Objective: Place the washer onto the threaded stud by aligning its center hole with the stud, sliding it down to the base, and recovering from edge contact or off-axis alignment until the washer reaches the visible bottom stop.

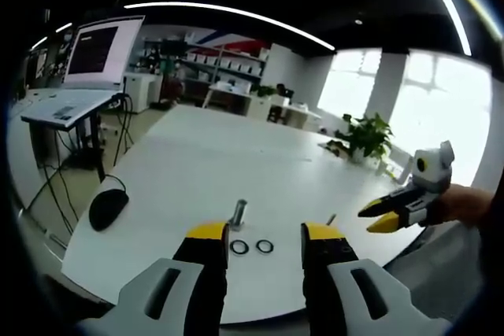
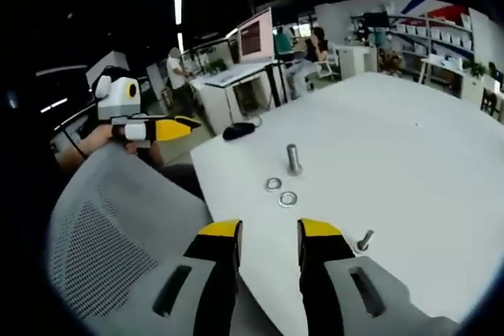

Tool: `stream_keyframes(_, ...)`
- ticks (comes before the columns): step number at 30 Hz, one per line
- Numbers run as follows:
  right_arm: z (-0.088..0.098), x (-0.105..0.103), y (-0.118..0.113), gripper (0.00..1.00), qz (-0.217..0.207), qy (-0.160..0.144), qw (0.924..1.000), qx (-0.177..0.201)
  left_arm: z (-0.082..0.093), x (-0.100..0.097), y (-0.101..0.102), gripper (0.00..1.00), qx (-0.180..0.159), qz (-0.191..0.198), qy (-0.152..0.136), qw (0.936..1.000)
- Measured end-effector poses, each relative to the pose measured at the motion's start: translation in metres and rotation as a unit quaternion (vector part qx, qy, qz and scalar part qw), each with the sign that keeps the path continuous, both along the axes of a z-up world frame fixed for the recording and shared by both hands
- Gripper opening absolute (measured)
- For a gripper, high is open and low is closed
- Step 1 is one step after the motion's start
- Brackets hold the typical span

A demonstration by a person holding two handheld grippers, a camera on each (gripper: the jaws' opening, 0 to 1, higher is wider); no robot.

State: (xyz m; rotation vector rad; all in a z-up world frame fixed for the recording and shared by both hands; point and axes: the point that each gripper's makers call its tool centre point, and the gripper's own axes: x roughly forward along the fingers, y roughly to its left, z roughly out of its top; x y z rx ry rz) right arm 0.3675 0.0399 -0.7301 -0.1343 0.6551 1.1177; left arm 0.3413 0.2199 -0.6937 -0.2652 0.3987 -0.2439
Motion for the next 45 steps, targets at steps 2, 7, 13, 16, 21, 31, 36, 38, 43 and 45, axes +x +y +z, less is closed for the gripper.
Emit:
stream_keyframes(2,-0.001,0.0,-0.001,0.3,0.0,0.0,1.0,-0.002,0.0,0.0,0.0,0.35,0.001,-0.001,0.0,1.0)
stream_keyframes(7,-0.004,0.005,-0.003,0.3,0.009,-0.015,0.9997,-0.019,0.0,0.0,0.0,0.35,0.001,0.001,0.0,1.0)
stream_keyframes(13,-0.011,0.009,-0.006,0.3,0.059,-0.061,0.993,-0.082,0.0,0.0,0.0,0.35,0.0,0.001,-0.001,1.0)
stream_keyframes(16,-0.016,0.012,-0.007,0.31,0.086,-0.073,0.9872,-0.113,0.001,0.0,-0.001,0.35,0.0,0.0,-0.001,1.0)
stream_keyframes(21,-0.024,0.022,-0.007,0.32,0.138,-0.108,0.9711,-0.163,0.001,0.0,-0.001,0.35,-0.001,0.0,-0.002,1.0)
stream_keyframes(31,-0.042,0.039,-0.009,0.34,0.221,-0.12,0.9384,-0.236,0.001,0.0,0.0,0.35,-0.003,0.001,-0.004,1.0)
stream_keyframes(36,-0.05,0.05,-0.008,0.34,0.245,-0.129,0.9235,-0.265,0.001,0.001,0.0,0.35,-0.003,0.001,-0.003,1.0)
stream_keyframes(38,-0.052,0.053,-0.006,0.34,0.253,-0.128,0.9197,-0.271,0.001,0.001,0.0,0.35,-0.003,0.001,-0.003,1.0)
stream_keyframes(43,-0.067,0.066,-0.013,0.33,0.305,-0.158,0.876,-0.339,0.001,0.001,0.001,0.35,-0.003,0.003,-0.003,1.0)
stream_keyframes(45,-0.071,0.067,-0.008,0.31,0.303,-0.15,0.8809,-0.331,0.001,0.001,0.001,0.35,-0.004,0.004,-0.003,1.0)
